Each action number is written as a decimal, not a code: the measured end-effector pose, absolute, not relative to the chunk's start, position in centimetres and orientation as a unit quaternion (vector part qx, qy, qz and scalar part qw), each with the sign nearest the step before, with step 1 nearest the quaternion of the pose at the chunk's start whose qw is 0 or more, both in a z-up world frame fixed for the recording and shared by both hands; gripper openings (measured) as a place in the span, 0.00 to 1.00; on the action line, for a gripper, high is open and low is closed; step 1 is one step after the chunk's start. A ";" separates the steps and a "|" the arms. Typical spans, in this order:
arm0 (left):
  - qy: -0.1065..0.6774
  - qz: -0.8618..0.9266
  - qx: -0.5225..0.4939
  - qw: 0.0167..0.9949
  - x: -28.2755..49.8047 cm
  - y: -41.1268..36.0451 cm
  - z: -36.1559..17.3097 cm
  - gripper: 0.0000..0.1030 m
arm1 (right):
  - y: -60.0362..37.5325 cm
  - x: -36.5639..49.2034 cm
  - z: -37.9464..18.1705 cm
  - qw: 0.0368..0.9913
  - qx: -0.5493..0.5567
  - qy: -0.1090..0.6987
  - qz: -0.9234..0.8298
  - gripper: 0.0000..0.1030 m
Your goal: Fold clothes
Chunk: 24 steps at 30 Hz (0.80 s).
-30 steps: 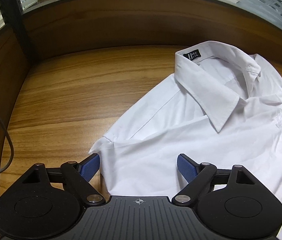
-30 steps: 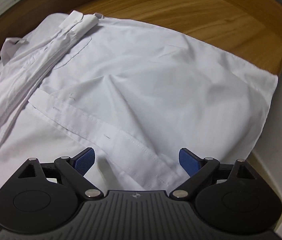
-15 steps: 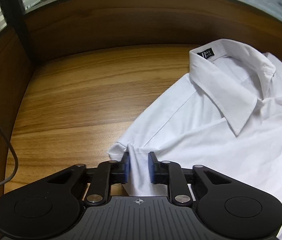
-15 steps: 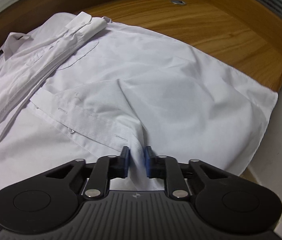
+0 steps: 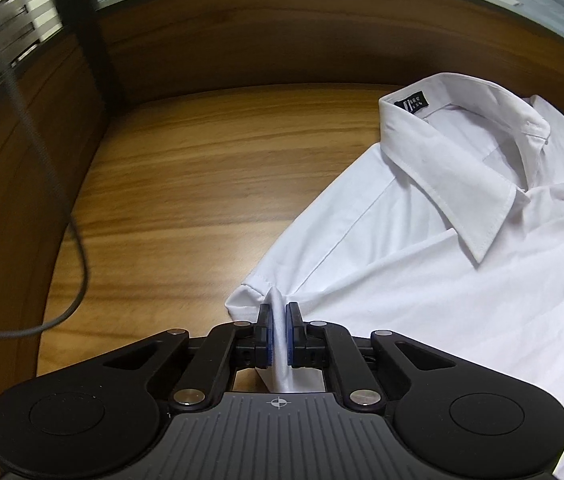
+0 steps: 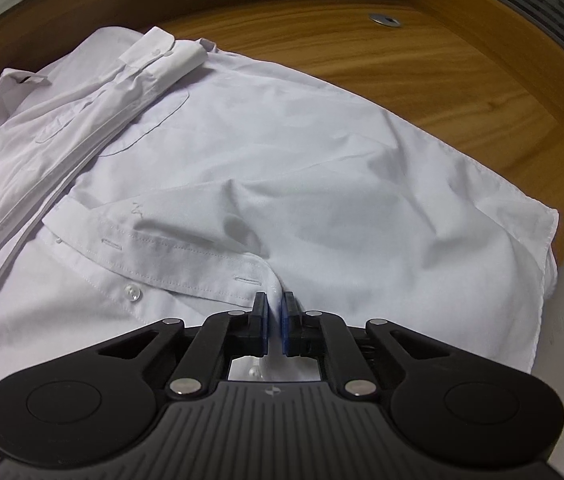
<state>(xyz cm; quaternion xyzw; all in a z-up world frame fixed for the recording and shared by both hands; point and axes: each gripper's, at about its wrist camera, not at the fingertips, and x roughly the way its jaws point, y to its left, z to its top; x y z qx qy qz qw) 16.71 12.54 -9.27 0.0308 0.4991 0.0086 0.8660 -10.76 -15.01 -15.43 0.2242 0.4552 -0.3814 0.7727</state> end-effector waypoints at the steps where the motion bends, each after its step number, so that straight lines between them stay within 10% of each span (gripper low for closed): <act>1: 0.500 0.012 0.030 0.866 16.4 12.7 -9.2 0.09 | -15.2 -10.4 -15.4 0.774 0.223 0.456 -0.379 0.07; 18: 0.521 0.074 0.010 0.850 10.5 13.3 -8.0 0.10 | -17.5 -11.1 -15.4 0.789 0.241 0.468 -0.317 0.11; 24: 0.528 0.082 0.000 0.845 9.7 13.3 -7.1 0.15 | -17.5 -15.4 -13.8 0.790 0.255 0.442 -0.339 0.44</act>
